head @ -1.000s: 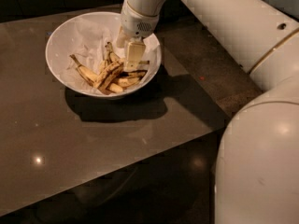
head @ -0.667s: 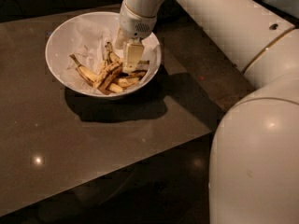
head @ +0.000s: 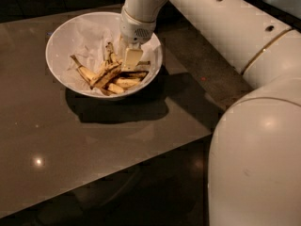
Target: Pick banana from white bowl
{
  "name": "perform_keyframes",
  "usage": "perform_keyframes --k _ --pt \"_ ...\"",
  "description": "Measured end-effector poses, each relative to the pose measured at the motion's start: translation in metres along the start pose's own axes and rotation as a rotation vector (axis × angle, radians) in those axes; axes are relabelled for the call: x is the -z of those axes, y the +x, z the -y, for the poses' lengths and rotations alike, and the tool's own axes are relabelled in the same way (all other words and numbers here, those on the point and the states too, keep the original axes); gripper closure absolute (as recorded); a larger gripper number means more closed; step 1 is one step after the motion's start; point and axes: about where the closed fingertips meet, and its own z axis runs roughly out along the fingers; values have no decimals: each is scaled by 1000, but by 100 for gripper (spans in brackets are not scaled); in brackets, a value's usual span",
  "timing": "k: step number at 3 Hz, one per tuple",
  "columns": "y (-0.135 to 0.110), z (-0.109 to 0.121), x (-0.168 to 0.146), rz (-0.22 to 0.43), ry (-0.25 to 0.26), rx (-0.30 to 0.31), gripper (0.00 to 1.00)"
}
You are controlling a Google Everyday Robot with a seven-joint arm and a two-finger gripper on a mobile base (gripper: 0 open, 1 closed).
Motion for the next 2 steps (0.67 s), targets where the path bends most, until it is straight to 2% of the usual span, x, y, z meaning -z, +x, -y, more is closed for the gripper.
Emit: perform_keyframes --k 1,2 --pt "1 -2 0 -6 -2 -12 100" --pt "1 -2 1 -5 -1 -12 100"
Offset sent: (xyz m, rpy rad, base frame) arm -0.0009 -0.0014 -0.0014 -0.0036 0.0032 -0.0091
